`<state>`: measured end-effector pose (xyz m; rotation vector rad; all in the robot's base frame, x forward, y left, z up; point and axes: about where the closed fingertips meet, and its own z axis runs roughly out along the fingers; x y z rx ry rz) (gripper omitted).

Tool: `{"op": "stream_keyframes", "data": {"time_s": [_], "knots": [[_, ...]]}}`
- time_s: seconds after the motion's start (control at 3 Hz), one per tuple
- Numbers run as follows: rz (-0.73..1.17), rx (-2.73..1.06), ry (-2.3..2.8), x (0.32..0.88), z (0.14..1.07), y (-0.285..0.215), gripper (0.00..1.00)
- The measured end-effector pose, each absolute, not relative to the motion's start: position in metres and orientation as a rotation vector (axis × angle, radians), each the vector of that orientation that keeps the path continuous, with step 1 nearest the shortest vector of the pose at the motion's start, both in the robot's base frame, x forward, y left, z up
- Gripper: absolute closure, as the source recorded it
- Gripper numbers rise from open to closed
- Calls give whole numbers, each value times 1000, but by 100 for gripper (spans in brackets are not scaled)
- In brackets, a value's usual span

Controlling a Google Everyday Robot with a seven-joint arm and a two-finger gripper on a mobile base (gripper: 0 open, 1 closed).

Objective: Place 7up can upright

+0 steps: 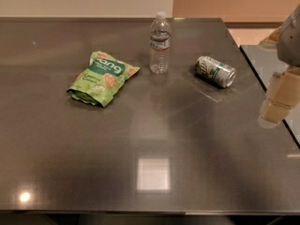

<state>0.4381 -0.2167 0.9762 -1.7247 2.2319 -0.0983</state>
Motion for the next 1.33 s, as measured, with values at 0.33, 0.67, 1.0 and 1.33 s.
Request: {"op": "stream_keyframes", "data": {"time_s": [0.33, 0.67, 1.0, 1.33], "knots": [[-100, -1737, 2223, 445, 978, -216, 0], [-93, -1737, 2209, 468, 979, -210, 0], [-69, -1712, 2226, 503, 972, -202, 0], [-41, -1660, 2274, 545, 960, -194, 0]]}}
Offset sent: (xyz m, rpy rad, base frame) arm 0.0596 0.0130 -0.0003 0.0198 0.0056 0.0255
